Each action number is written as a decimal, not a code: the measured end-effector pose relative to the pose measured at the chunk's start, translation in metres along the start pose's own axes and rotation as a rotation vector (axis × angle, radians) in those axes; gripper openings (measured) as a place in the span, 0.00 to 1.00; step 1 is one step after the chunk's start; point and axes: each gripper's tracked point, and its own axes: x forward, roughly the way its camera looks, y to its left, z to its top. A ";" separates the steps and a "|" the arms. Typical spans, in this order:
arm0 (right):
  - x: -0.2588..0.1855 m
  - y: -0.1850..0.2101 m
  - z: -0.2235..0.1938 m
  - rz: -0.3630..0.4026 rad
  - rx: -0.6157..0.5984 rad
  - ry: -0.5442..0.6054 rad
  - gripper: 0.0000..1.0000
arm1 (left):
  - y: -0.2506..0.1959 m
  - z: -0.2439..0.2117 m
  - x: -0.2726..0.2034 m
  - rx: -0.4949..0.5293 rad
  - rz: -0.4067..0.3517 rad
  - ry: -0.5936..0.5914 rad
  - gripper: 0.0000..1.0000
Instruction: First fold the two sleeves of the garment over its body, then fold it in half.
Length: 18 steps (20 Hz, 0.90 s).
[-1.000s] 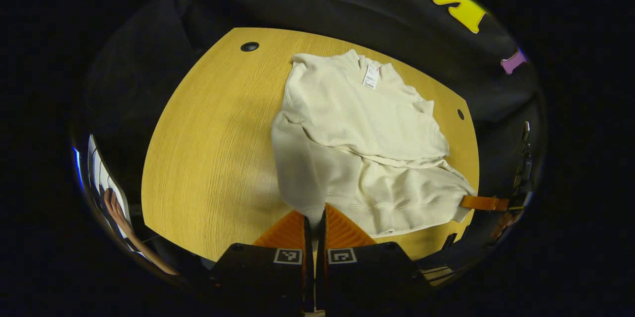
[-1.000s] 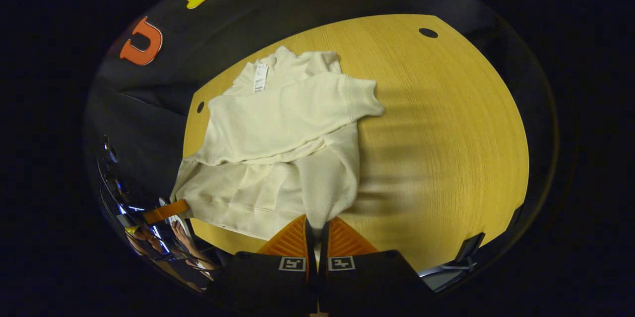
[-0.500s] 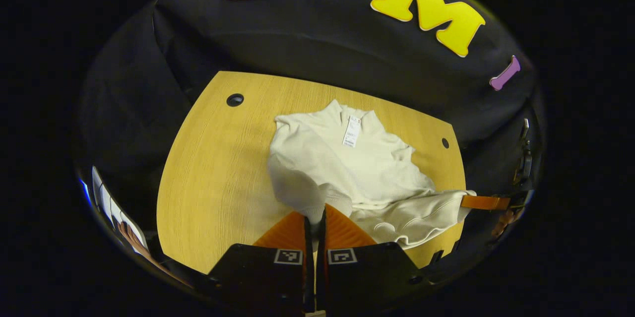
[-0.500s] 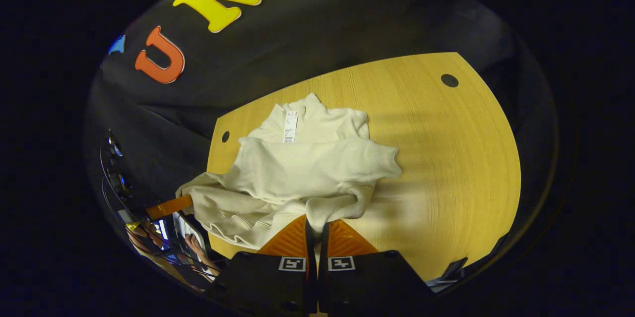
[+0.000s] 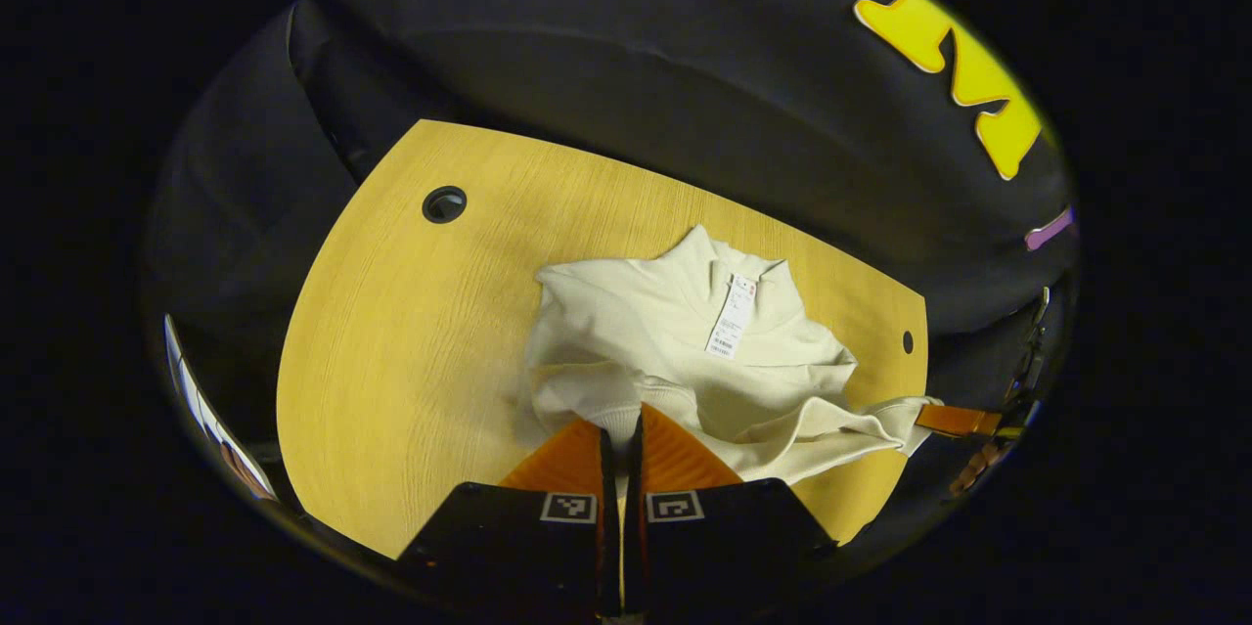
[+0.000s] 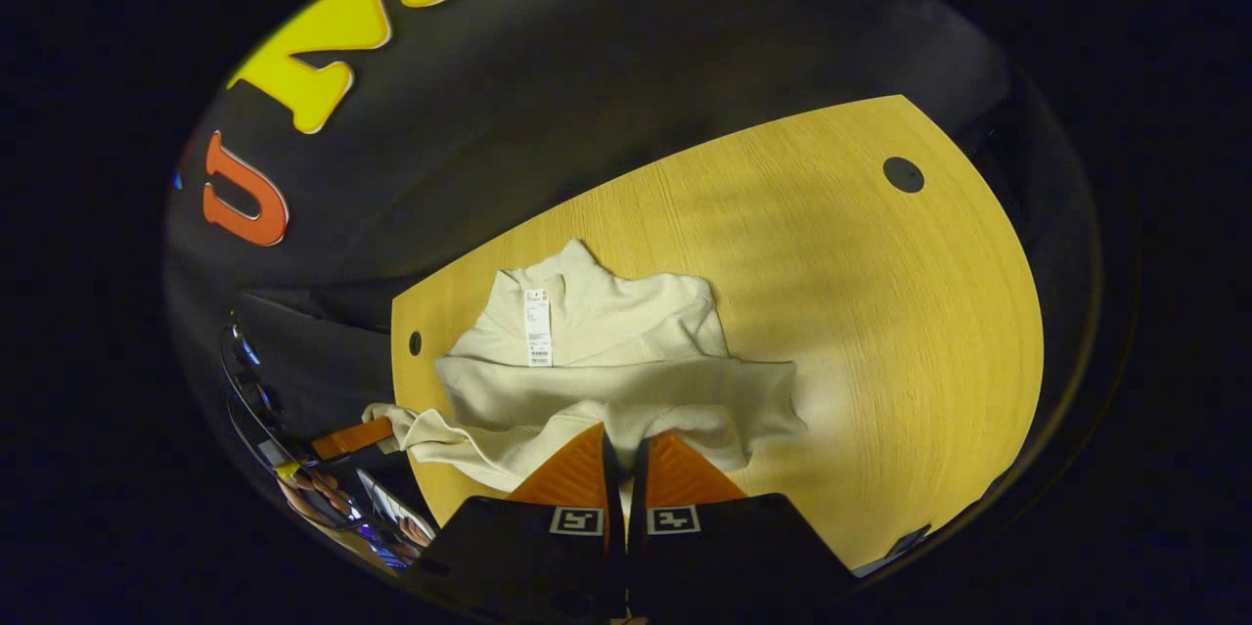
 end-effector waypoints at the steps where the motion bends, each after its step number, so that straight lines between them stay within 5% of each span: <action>1: 0.014 0.001 0.007 0.002 0.023 0.002 0.01 | 0.000 0.003 0.008 0.000 0.001 0.008 0.05; 9: 0.087 -0.008 0.043 -0.056 0.038 -0.050 0.02 | 0.011 0.027 0.084 0.056 0.010 0.042 0.04; 13: 0.087 -0.004 0.049 -0.072 -0.007 -0.107 0.05 | 0.007 0.035 0.091 0.051 -0.015 -0.012 0.11; 16: 0.087 -0.002 0.045 -0.058 -0.034 -0.117 0.10 | 0.001 0.040 0.088 0.068 -0.045 -0.044 0.35; 17: 0.086 0.001 0.046 -0.040 -0.032 -0.125 0.20 | 0.001 0.040 0.086 0.067 -0.043 -0.049 0.29; 18: 0.082 0.005 0.050 -0.024 -0.032 -0.142 0.12 | 0.001 0.042 0.085 0.060 -0.043 -0.063 0.63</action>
